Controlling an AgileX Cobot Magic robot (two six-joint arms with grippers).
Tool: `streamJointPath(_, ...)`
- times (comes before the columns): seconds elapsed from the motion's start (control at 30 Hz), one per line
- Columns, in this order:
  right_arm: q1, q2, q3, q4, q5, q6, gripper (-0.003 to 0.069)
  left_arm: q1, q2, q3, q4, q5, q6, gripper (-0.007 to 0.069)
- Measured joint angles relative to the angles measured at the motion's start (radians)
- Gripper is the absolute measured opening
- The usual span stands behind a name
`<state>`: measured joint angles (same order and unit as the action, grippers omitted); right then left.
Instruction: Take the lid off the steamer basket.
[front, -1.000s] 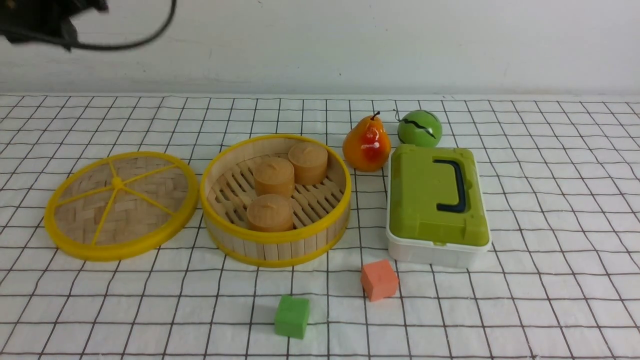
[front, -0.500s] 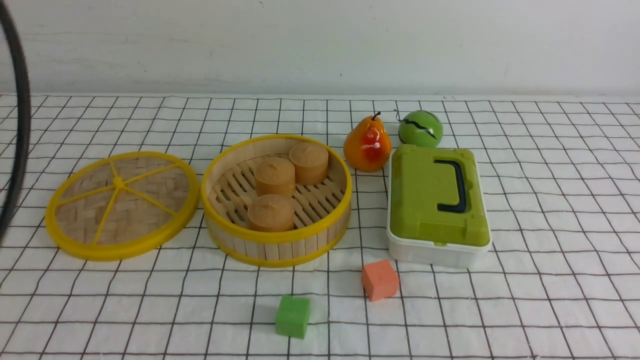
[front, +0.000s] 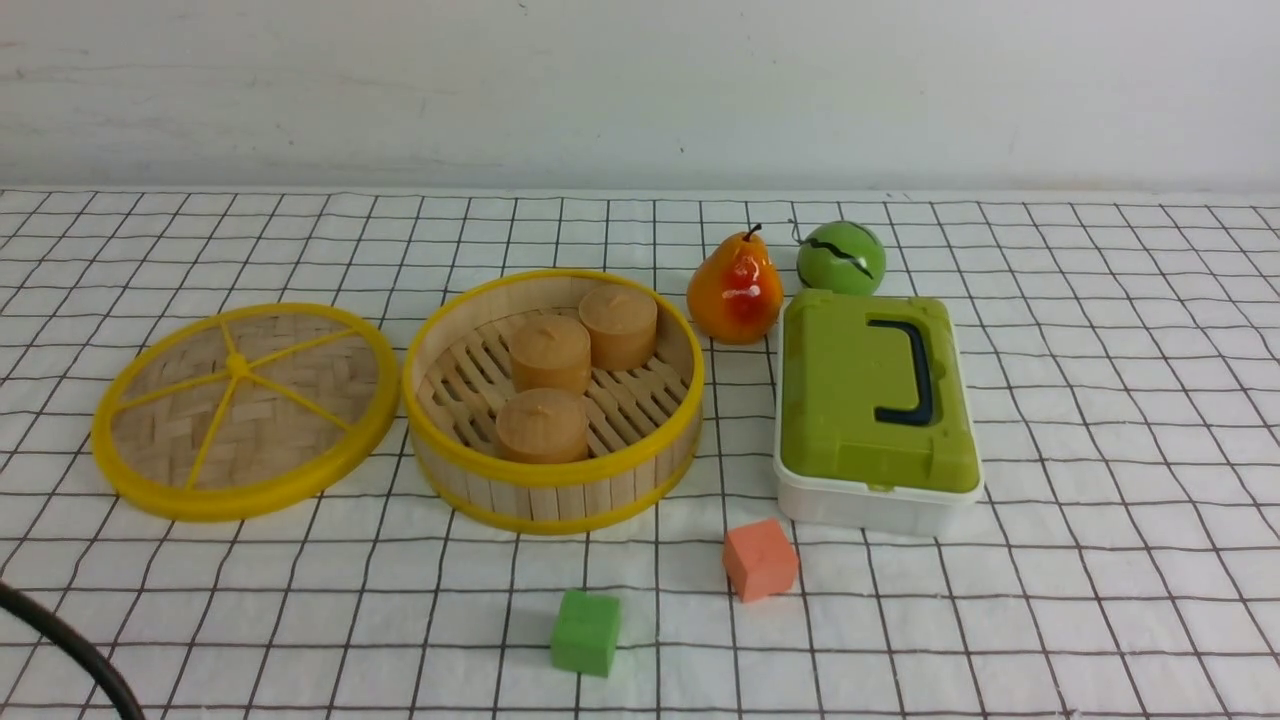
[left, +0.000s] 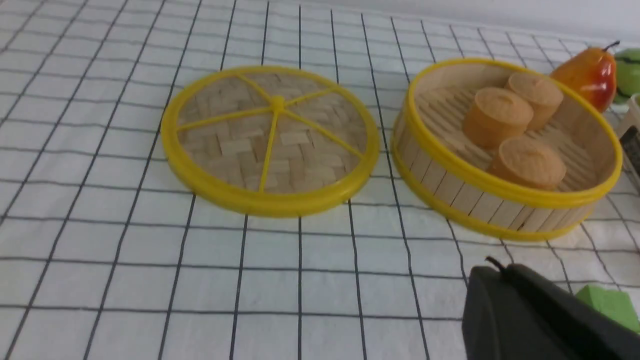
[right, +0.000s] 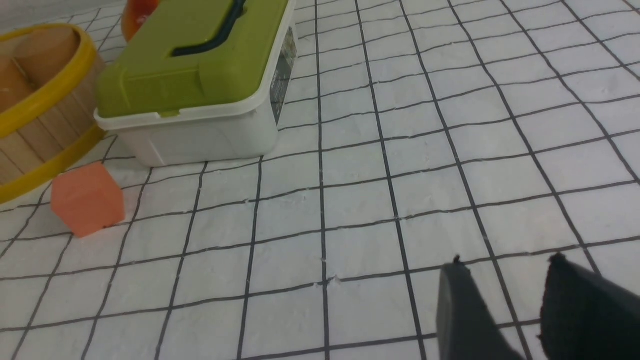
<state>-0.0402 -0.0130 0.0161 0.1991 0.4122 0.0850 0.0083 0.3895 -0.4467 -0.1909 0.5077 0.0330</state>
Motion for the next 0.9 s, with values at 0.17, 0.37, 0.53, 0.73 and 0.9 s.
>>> streamJointPath(0.17, 0.0, 0.0, 0.0, 0.0, 0.0, 0.0, 0.024, -0.051, -0.076, 0.059, -0.007, -0.126, 0.0, -0.0013)
streamJointPath(0.37, 0.0, 0.0, 0.0, 0.0, 0.0, 0.0, 0.024, -0.059, -0.242, 0.259, 0.064, -0.332, -0.033, -0.0013)
streamJointPath(0.53, 0.0, 0.0, 0.0, 0.0, 0.0, 0.0, 0.024, -0.034, -0.39, 0.443, 0.092, -0.366, -0.076, -0.0013)
streamJointPath(0.73, 0.0, 0.0, 0.0, 0.0, 0.0, 0.0, 0.024, -0.019, -0.398, 0.476, 0.095, -0.218, -0.08, -0.0013)
streamJointPath(0.9, 0.0, 0.0, 0.0, 0.0, 0.0, 0.0, 0.024, -0.019, -0.398, 0.476, 0.095, -0.137, -0.078, -0.0013)
